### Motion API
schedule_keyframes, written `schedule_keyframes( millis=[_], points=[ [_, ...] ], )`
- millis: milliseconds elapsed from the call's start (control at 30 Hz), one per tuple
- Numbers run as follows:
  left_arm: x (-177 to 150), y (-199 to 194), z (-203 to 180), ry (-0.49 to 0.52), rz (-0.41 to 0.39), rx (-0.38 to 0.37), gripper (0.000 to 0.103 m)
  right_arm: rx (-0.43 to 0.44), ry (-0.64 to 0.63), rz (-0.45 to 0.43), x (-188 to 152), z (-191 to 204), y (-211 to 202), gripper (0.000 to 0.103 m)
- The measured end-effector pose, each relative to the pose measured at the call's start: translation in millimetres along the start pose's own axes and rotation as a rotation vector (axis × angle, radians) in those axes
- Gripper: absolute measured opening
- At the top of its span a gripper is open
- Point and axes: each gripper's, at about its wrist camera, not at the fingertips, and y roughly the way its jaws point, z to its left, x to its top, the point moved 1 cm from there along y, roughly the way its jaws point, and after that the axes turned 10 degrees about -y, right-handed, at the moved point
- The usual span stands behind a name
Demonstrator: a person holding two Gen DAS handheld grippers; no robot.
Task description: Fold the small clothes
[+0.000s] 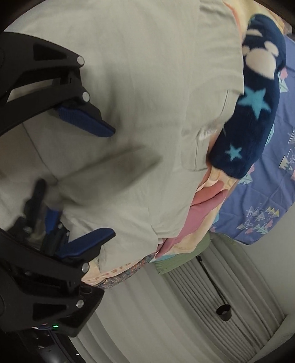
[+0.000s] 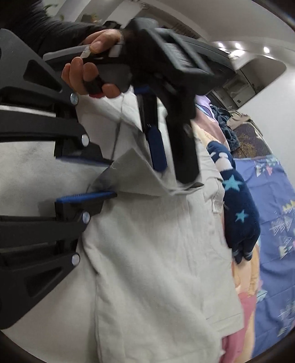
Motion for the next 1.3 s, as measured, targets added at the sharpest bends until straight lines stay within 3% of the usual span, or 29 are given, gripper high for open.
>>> schedule_keyframes(
  millis=[67,100,133,167,200,333,467,500,533,600,700,833,933,967,1033,1100,1167,1233,1300],
  points=[
    [-2,12,-9,0.027,0.016,0.035,0.083,-0.001,-0.042,0.003,0,8,2,0.039],
    [-4,18,-14,0.058,0.016,0.089,0.070,-0.001,-0.047,0.004,0,9,1,0.039],
    [-5,22,-19,0.093,0.006,0.142,0.054,0.004,-0.042,0.004,0,8,0,0.039],
    [-5,26,-23,0.124,0.009,0.181,0.011,0.017,-0.026,0.003,0,5,-4,0.039],
    [-2,26,-26,0.130,0.019,0.191,0.003,0.029,-0.007,-0.002,0,0,-9,0.039],
    [16,-17,-62,0.220,-0.101,0.161,0.002,-0.010,0.051,-0.076,-2,-28,-41,0.039],
    [42,-86,-102,0.301,-0.246,0.130,0.002,-0.182,0.268,-0.150,-18,-83,-69,0.039],
    [48,-104,-105,0.313,-0.279,0.145,0.002,-0.207,0.321,-0.150,-25,-94,-71,0.036],
    [52,-117,-104,0.314,-0.303,0.163,0.002,-0.194,0.348,-0.151,-28,-99,-71,0.026],
    [59,-139,-91,0.286,-0.336,0.210,0.002,-0.192,0.342,-0.148,-31,-97,-71,0.025],
    [61,-161,-51,0.216,-0.345,0.280,0.002,-0.249,0.273,-0.122,-25,-85,-64,0.027],
    [58,-168,4,0.139,-0.311,0.374,0.002,-0.261,0.258,-0.111,-21,-82,-58,0.027],
    [52,-163,48,0.061,-0.265,0.403,0.002,-0.271,0.241,-0.079,-20,-81,-58,0.029],
    [50,-161,60,0.046,-0.251,0.411,0.003,-0.272,0.214,-0.061,-19,-76,-59,0.034],
    [45,-154,87,0.011,-0.227,0.470,0.011,-0.275,0.173,-0.037,-21,-67,-63,0.041],
    [39,-149,109,-0.018,-0.221,0.552,0.034,-0.270,0.127,-0.002,-22,-57,-69,0.043],
    [31,-148,124,-0.030,-0.222,0.589,0.034,-0.239,0.081,0.008,-22,-45,-77,0.043],
    [23,-152,129,-0.030,-0.237,0.570,0.034,-0.214,0.043,-0.020,-20,-36,-90,0.043],
    [19,-151,122,0.008,-0.247,0.583,0.043,-0.209,0.023,-0.078,-9,-34,-103,0.043]
  ],
)
